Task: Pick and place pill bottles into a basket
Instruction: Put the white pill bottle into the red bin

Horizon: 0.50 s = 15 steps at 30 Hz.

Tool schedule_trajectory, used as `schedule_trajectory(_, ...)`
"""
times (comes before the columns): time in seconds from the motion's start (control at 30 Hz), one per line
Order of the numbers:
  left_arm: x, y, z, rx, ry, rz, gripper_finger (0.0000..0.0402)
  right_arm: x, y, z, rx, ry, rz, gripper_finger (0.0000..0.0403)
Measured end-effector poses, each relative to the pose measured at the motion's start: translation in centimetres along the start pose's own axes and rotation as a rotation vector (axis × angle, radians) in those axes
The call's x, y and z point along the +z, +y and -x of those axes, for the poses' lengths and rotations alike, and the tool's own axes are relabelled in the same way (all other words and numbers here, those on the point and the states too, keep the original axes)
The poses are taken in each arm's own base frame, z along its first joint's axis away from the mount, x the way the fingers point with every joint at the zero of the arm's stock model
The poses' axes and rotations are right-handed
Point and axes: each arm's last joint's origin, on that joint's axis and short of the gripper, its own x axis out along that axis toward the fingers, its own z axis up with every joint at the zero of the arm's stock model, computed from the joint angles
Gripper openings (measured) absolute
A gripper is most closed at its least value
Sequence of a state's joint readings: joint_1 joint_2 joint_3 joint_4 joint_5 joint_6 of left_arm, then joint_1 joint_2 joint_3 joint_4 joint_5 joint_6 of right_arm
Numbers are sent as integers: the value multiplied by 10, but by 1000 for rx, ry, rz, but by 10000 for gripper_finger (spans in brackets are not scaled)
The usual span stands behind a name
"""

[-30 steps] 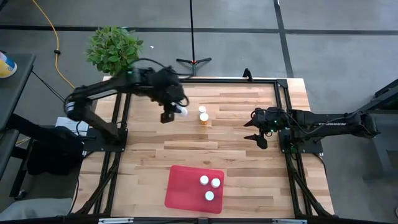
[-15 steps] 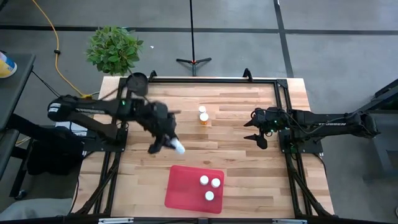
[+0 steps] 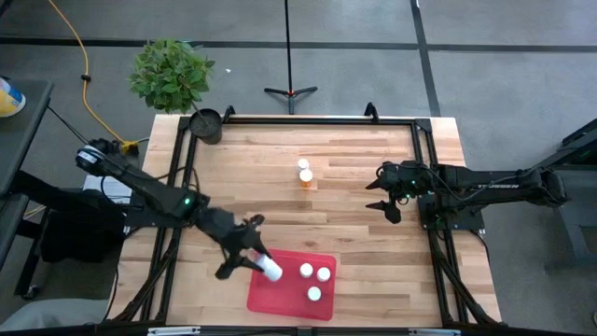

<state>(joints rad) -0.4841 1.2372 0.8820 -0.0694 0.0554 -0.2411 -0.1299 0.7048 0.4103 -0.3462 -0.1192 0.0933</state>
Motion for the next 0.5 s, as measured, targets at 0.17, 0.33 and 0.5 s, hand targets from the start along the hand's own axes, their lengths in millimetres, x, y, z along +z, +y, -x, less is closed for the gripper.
schedule_trajectory(0.17, -17, -9, -27, 68, 9, -18, 193, 0, 0, 0, 0, 0, 0, 291)
schedule_trajectory(0.33, -34, -1, -56, 111, 74, 1, 193, 0, 0, 0, 0, -3, 3, 291)
schedule_trajectory(0.5, -40, 4, -77, 154, 128, 10, 193, 0, 0, 0, 0, -3, 0, 291)
